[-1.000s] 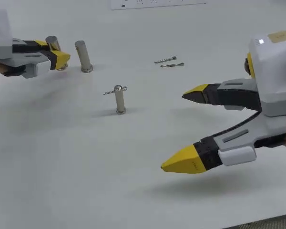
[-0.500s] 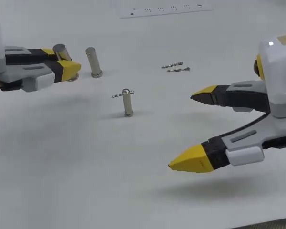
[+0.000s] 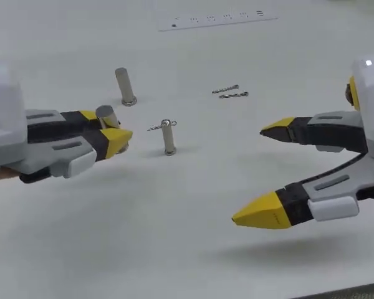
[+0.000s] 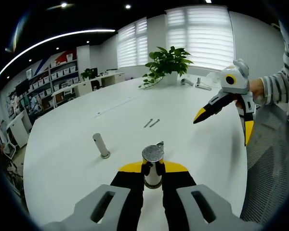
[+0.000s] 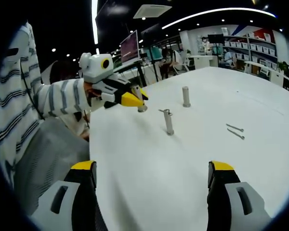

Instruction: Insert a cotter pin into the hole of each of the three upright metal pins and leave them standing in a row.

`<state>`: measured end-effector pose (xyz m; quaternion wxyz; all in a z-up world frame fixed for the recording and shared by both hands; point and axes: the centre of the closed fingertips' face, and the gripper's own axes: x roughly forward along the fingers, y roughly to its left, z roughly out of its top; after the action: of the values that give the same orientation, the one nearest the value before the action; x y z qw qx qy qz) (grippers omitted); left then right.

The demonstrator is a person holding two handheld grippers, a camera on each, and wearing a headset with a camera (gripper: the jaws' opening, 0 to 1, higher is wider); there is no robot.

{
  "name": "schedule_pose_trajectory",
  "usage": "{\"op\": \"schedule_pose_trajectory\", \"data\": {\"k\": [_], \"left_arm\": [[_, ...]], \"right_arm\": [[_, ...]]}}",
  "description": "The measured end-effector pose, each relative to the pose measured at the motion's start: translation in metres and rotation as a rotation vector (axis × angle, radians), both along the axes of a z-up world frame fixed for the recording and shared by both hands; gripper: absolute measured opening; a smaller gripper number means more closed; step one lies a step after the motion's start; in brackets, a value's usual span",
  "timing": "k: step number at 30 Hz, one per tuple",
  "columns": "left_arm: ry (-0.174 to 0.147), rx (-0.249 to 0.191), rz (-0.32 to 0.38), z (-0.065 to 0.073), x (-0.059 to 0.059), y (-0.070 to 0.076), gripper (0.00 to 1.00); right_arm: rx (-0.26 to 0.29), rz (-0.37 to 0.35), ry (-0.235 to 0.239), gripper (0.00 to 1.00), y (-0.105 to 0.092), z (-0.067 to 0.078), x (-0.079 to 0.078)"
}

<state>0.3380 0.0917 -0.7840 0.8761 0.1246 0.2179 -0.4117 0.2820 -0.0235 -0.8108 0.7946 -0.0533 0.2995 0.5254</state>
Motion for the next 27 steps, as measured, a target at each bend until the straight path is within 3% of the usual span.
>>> {"op": "schedule_pose_trajectory", "data": {"k": [9,14,21,27], "left_arm": [[-0.013,-0.02,-0.078,0.004,-0.016,-0.029,0.11],[-0.006,0.002,-0.132,-0.005,-0.024,-0.037,0.11],[0.025,-0.015,-0.189,-0.02,-0.031,-0.051,0.11],[0.035,0.023,-0.247,-0.036,-0.033,-0.059,0.11]], "right_arm": [[-0.005,-0.011,0.006,0.97,-0.004,-0.001,-0.003],[-0.005,-0.014,0.007,0.97,-0.004,-0.001,-0.004],[-0.011,-0.015,0.011,0.97,-0.005,-0.003,-0.005],[-0.021,-0.016,0.023,0.97,-0.005,-0.007,-0.005]]}}
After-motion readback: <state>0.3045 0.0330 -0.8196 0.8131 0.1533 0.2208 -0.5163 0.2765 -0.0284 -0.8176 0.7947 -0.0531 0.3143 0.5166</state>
